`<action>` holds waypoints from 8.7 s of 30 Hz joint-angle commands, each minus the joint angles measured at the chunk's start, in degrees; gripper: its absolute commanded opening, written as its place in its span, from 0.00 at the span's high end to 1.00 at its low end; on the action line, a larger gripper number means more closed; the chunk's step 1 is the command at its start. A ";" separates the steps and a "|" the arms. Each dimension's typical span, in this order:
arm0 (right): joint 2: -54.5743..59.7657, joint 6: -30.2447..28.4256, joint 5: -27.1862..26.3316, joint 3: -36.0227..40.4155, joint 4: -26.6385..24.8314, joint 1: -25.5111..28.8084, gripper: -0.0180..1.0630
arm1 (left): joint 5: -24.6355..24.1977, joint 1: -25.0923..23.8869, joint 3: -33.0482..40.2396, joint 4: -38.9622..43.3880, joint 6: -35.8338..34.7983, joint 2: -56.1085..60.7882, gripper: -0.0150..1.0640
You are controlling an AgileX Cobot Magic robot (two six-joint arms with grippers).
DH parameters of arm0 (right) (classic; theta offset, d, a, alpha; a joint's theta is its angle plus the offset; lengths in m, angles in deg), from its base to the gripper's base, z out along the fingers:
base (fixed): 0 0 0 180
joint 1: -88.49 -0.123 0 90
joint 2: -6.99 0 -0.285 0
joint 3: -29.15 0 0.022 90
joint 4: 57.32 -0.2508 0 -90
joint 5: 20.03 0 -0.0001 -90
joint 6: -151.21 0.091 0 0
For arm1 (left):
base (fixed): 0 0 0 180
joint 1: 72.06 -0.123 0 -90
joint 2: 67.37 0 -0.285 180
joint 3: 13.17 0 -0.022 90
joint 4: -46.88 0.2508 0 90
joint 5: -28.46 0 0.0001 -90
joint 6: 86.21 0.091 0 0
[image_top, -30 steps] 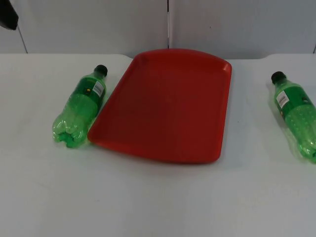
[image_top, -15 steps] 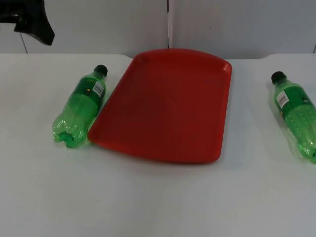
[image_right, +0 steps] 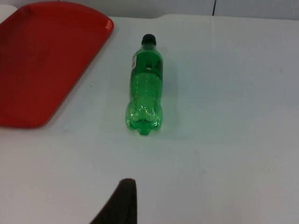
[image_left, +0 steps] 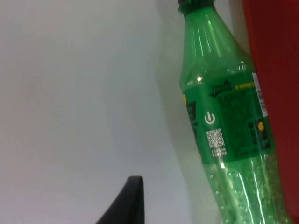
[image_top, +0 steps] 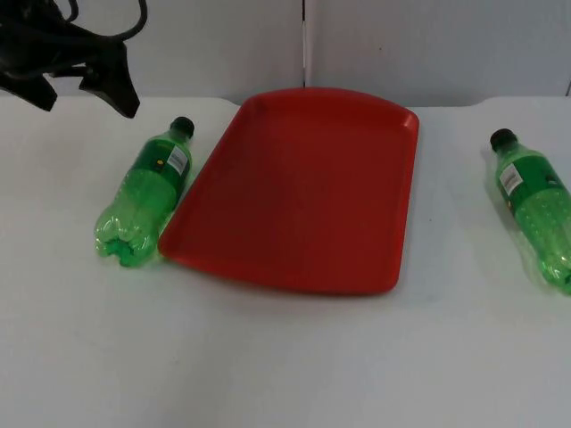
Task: Place the bottle upright on the tray.
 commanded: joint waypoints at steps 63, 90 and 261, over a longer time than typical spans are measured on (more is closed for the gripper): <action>-0.18 0.01 -0.34 0.35 -0.14 0.21 0.01 | -7.89 6.76 -23.90 7.09 -14.96 -25.53 0.01; -0.18 0.01 -0.34 0.35 -0.14 0.21 0.01 | -8.82 6.76 -23.90 5.51 -16.73 -25.31 0.99; -0.18 0.01 -0.34 0.35 -0.14 0.21 0.01 | 113.98 17.08 -0.48 39.89 -42.16 -33.66 0.01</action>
